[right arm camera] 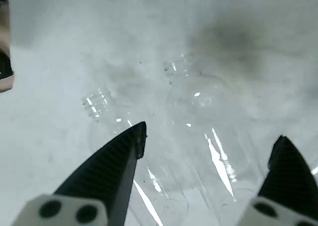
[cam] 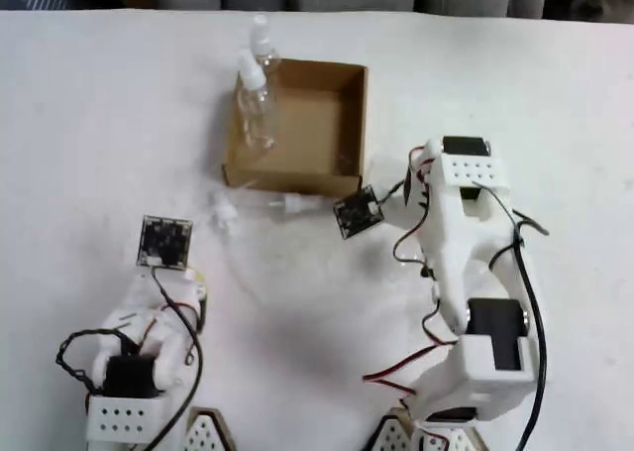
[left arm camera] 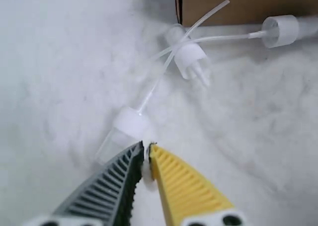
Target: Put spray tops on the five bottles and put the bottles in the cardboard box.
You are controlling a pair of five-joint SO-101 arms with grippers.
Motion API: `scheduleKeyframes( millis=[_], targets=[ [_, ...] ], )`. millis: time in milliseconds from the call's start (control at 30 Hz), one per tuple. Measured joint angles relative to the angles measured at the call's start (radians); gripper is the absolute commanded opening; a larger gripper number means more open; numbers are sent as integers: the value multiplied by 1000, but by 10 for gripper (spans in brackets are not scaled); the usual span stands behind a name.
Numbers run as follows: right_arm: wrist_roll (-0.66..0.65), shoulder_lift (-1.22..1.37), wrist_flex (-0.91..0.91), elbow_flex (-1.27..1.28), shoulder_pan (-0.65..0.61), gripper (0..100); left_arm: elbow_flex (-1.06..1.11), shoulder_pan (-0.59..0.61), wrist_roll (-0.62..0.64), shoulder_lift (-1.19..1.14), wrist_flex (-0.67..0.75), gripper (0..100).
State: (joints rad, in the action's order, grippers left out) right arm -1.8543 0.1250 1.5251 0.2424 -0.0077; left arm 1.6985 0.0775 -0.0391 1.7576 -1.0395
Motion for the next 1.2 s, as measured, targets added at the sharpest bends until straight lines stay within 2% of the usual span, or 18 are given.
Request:
scheduleKeyframes(
  millis=[100, 267, 433, 600, 633, 733, 967, 1200],
  targets=[
    [0, 46, -28, 0, -2, 343, 0, 0, 0, 0, 0, 25],
    [0, 104, -77, 0, 8, 221, 0, 0, 0, 0, 0, 25],
    [0, 158, -118, -11, 5, 165, 0, 0, 0, 0, 0, 24],
    [2, 170, -140, -25, 3, 15, 0, 0, 0, 0, 0, 24],
    [6, 172, -146, -29, 3, 13, 0, 0, 0, 0, 0, 24],
    [97, 175, -153, -55, 5, 22, 0, 0, 0, 0, 0, 24],
    [411, 137, -157, -127, 35, 16, 0, 0, 0, 0, 0, 24],
    [755, -2, -150, -132, 149, 16, 0, 0, 0, 0, 0, 24]
  ],
)
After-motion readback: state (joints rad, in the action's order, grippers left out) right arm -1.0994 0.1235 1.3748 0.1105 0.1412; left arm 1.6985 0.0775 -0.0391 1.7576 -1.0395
